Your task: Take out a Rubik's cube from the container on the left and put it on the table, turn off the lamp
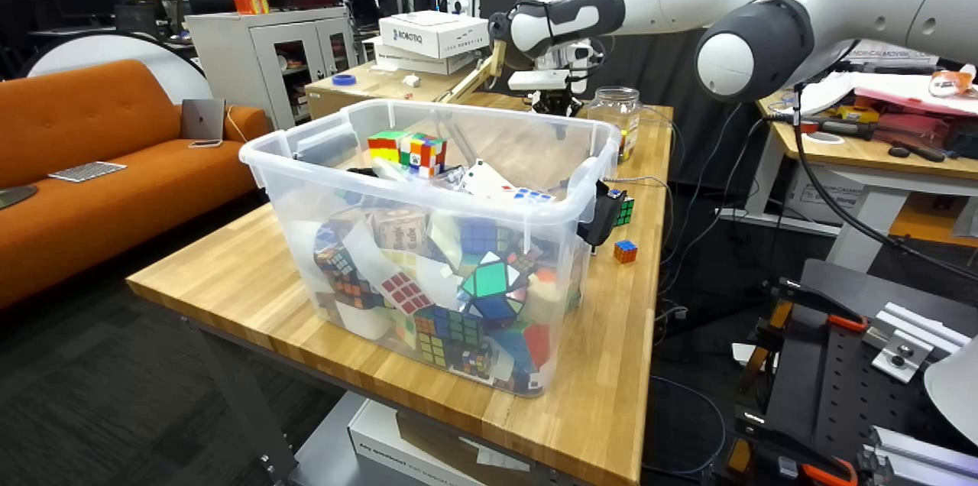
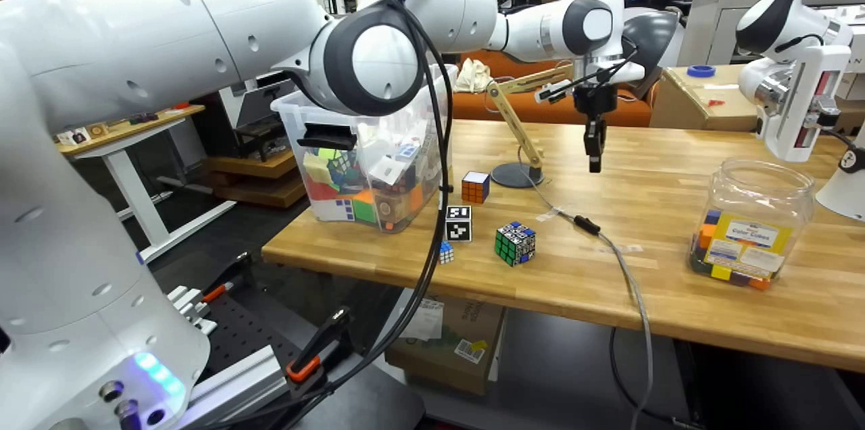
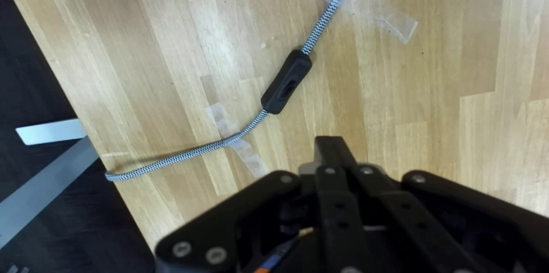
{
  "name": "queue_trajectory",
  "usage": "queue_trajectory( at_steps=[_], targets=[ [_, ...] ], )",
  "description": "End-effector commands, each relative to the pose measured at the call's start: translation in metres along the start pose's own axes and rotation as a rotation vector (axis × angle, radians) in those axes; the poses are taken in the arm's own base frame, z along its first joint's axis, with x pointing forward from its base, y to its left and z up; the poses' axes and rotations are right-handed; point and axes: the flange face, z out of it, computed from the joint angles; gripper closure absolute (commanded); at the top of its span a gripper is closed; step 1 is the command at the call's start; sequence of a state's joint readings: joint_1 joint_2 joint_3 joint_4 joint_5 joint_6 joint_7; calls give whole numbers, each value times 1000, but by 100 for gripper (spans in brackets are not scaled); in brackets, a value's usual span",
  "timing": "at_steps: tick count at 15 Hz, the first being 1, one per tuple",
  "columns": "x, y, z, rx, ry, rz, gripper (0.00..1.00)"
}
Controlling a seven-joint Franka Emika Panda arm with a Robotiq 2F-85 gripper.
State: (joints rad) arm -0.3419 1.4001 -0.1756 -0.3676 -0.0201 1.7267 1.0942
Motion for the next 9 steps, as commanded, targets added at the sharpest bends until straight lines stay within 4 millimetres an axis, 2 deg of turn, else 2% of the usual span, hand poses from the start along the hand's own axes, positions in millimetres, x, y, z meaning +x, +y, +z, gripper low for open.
queue_trajectory(
  at_steps=[1, 6, 7, 9],
  targets=[
    [-2, 5, -15, -25, -68, 85, 100],
    [-4, -1, -38, 37, -89, 206, 100],
    [-5, -1, -29, 16, -56, 160, 99],
    [-5, -2, -36, 26, -61, 186, 99]
  ],
)
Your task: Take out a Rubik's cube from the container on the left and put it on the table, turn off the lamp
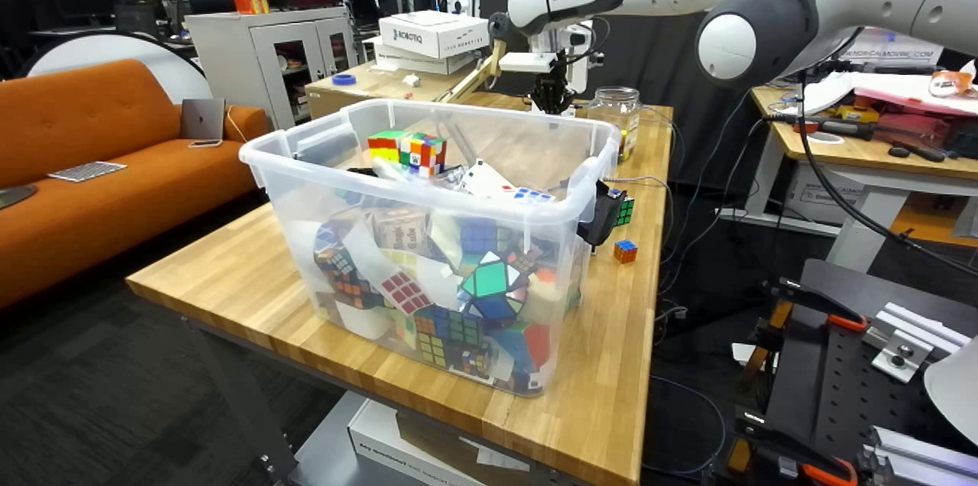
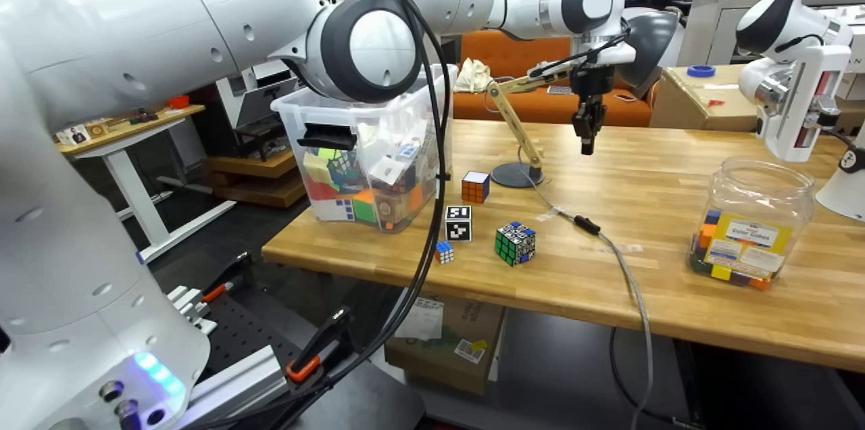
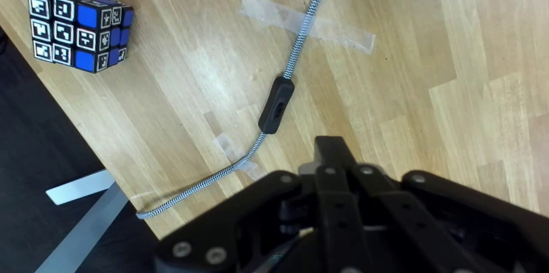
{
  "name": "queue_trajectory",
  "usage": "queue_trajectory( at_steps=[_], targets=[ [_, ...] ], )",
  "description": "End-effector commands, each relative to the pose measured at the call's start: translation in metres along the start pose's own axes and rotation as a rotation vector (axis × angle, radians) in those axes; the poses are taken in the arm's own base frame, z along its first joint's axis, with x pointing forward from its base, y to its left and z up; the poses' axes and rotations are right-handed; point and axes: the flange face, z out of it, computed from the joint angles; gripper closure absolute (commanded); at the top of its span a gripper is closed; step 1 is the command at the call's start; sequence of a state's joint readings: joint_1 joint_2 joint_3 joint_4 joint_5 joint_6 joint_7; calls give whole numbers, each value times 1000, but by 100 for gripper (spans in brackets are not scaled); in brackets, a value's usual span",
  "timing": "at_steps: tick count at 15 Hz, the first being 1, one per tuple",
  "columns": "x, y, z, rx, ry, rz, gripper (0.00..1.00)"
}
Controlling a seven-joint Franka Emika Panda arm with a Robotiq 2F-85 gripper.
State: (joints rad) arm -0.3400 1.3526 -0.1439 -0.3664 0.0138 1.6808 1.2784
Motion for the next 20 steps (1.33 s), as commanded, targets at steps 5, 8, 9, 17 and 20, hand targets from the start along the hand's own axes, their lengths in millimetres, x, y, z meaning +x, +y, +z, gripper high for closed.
queue_trajectory(
  at_steps=[5, 8, 9, 17, 20],
  targets=[
    [0, 0, -1, -1, -2, 4, 99],
    [2, 1, 1, -13, 20, 39, 100],
    [4, 2, 2, -19, 18, 60, 100],
    [6, 8, -3, -44, -46, 239, 100],
    [2, 7, -9, -43, -67, 292, 100]
  ],
)
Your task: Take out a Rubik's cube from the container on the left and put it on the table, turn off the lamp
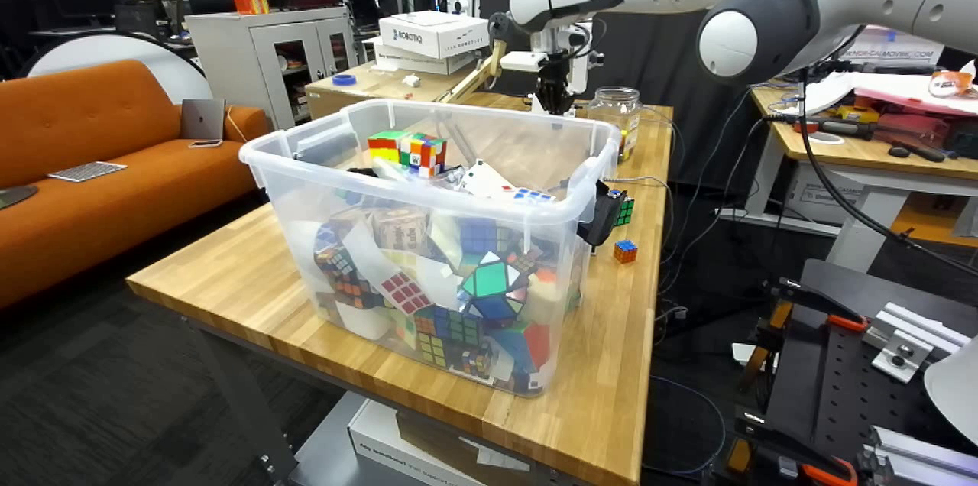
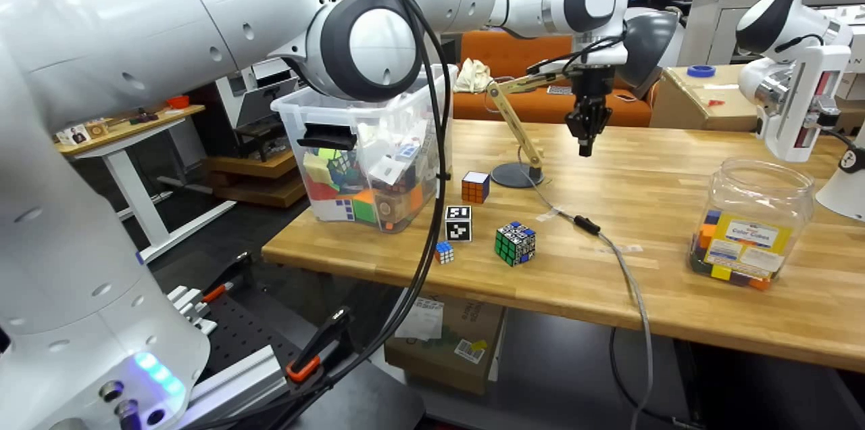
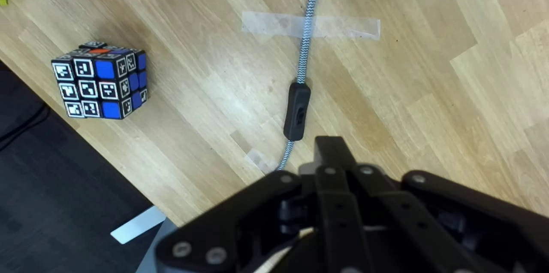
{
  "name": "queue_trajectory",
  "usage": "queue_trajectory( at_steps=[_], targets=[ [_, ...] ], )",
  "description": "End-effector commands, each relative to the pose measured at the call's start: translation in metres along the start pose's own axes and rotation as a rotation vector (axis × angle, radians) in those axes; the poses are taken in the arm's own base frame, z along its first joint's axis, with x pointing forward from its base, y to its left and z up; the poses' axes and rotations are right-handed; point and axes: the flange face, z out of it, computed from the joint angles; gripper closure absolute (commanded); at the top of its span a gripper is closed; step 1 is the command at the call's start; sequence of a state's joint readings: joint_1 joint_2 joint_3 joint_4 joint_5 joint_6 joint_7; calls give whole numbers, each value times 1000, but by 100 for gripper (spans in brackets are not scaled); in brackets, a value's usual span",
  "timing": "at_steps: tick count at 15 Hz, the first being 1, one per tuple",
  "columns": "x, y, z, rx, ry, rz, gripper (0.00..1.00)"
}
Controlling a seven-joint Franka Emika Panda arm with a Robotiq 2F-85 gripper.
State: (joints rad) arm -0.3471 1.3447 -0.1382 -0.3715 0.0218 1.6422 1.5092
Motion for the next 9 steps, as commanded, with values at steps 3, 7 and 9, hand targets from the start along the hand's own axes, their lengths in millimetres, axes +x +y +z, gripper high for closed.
queue_trajectory(
  at_steps=[3, 7, 9],
  targets=[
    [-2, 2, -13, -11, -60, 99, 100],
    [-3, 4, -15, -21, -58, 124, 100],
    [-5, 0, -8, 5, -29, 106, 73]
  ],
)
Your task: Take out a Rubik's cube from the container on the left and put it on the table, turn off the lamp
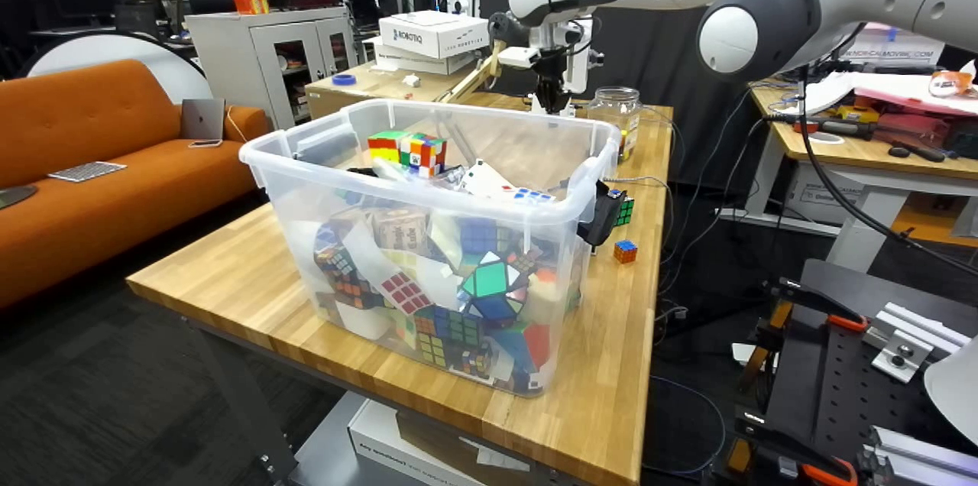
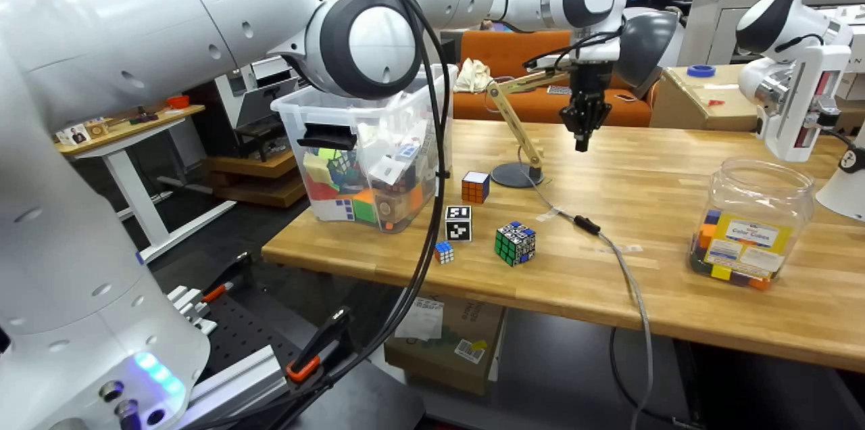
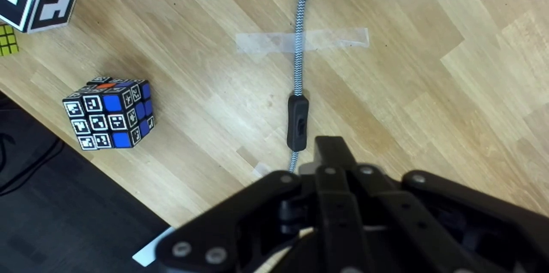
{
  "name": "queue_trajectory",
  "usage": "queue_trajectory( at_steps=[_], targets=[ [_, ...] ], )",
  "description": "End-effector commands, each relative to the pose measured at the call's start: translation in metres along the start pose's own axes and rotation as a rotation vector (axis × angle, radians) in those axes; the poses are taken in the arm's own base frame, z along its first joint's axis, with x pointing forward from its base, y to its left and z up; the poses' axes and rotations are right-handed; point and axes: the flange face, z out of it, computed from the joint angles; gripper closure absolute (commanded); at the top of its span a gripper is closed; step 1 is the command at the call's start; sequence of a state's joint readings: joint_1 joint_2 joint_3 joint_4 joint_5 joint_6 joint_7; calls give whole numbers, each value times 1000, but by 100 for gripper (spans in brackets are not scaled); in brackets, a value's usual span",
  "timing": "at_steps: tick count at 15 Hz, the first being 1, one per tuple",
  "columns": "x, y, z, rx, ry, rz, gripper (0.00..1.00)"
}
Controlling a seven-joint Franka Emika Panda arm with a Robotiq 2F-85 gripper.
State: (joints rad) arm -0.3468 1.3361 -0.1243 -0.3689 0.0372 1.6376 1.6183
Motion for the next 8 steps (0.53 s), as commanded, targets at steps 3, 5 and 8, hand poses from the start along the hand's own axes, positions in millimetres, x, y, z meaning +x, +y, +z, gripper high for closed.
queue_trajectory(
  at_steps=[3, 5, 8],
  targets=[
    [-1, 0, 2, -2, 2, -1, 78],
    [-1, 0, 2, -2, 2, -1, 73],
    [-1, 0, 2, -2, 2, -1, 73]
  ],
)
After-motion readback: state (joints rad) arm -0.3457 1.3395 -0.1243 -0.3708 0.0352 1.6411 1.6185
